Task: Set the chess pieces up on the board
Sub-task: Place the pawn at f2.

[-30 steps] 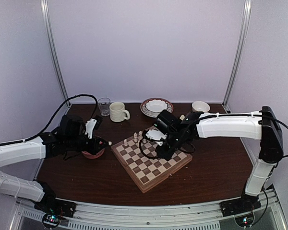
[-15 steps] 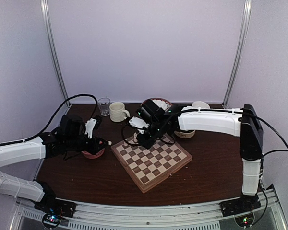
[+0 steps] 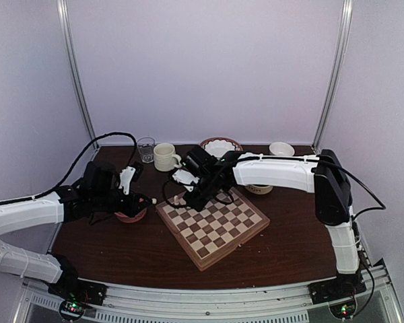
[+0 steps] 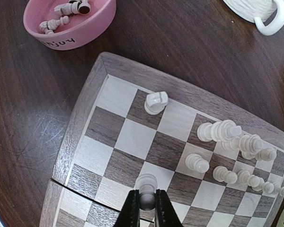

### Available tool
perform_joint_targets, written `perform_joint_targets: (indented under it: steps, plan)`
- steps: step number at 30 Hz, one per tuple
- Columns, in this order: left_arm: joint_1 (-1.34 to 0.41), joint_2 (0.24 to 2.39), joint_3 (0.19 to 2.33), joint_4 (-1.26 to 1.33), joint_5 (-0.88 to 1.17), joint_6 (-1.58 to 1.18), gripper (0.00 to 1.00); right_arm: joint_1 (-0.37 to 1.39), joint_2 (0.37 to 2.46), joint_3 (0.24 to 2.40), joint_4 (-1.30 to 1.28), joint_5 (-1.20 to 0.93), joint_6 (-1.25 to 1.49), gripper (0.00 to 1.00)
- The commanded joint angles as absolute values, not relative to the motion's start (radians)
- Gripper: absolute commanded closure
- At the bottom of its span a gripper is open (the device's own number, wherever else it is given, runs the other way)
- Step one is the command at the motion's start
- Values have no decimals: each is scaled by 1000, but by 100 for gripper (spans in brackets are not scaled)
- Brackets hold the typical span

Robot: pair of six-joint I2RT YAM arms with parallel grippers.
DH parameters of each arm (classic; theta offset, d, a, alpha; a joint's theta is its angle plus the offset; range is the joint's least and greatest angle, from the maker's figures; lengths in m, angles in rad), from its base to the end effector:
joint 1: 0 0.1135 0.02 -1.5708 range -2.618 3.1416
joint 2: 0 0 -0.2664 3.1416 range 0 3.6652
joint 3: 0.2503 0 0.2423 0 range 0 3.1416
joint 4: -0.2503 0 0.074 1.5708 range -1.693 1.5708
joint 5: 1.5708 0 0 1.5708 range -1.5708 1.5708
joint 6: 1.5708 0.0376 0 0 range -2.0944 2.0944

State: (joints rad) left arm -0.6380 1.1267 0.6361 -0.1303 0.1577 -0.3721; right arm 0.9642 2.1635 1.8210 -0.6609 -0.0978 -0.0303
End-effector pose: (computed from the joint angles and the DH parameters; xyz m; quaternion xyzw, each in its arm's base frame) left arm 0.1823 -0.1425 0.2317 0.1532 0.8740 -0.2819 0.3651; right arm 0.2649 0.3882 0.2182 -0.4694 0.8362 0.1678 0.2285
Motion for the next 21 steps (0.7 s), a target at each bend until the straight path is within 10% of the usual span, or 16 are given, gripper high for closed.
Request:
perform_joint_targets:
  steps: [1, 21]
  plan:
    - [-641, 1115, 659, -101, 145, -357, 100, 968, 2194, 1858, -662, -63, -47, 98]
    - [-641, 1113, 661, -105, 144, -354, 100, 968, 2292, 1950, -672, -16, -70, 97]
